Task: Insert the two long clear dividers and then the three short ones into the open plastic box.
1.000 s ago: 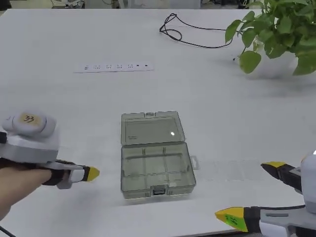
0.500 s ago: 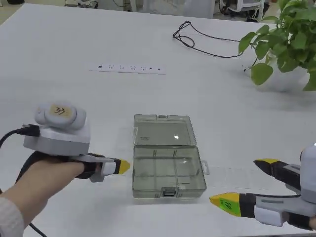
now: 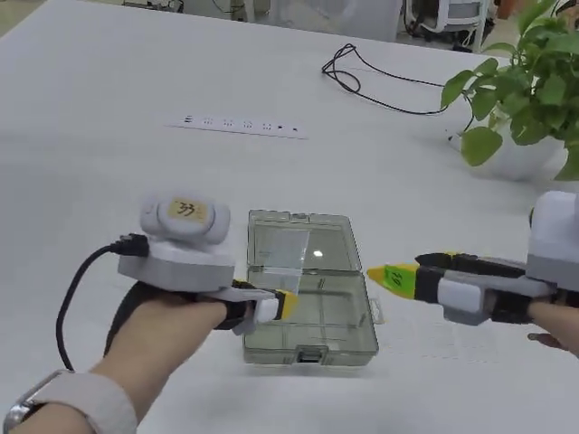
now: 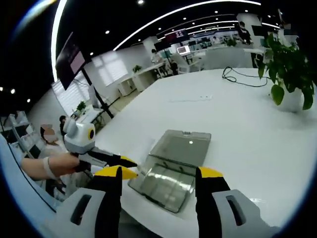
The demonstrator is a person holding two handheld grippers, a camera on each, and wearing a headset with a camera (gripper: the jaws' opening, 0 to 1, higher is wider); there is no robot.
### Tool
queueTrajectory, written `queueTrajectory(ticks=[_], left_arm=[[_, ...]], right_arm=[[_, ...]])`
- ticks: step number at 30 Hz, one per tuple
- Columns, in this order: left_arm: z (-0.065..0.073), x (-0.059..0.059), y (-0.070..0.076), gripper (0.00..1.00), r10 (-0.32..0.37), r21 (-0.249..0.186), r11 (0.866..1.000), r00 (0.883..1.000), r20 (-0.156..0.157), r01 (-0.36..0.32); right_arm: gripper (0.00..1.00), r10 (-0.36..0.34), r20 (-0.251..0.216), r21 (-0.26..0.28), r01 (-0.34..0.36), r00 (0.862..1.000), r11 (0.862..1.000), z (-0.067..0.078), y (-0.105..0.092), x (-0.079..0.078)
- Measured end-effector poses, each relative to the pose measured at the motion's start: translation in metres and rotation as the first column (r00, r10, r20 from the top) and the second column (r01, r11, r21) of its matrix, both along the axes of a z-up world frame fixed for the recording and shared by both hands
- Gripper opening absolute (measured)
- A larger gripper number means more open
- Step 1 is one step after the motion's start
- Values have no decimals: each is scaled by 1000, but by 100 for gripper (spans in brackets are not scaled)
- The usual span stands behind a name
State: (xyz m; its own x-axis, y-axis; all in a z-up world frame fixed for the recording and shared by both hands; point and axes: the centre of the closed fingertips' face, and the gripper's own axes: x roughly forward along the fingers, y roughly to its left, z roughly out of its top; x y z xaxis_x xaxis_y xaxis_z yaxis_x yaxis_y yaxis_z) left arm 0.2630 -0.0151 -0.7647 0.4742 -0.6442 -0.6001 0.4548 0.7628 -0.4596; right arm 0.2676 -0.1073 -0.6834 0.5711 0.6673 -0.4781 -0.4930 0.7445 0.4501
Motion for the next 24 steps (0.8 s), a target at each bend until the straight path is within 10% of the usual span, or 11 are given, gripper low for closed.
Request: queueTrajectory(ticks=[24], left_arm=[[1, 2, -18, 30, 16, -68, 998, 999, -31, -18]], right_arm=[[13, 7, -243, 31, 0, 970, 1000, -43, 57, 30]])
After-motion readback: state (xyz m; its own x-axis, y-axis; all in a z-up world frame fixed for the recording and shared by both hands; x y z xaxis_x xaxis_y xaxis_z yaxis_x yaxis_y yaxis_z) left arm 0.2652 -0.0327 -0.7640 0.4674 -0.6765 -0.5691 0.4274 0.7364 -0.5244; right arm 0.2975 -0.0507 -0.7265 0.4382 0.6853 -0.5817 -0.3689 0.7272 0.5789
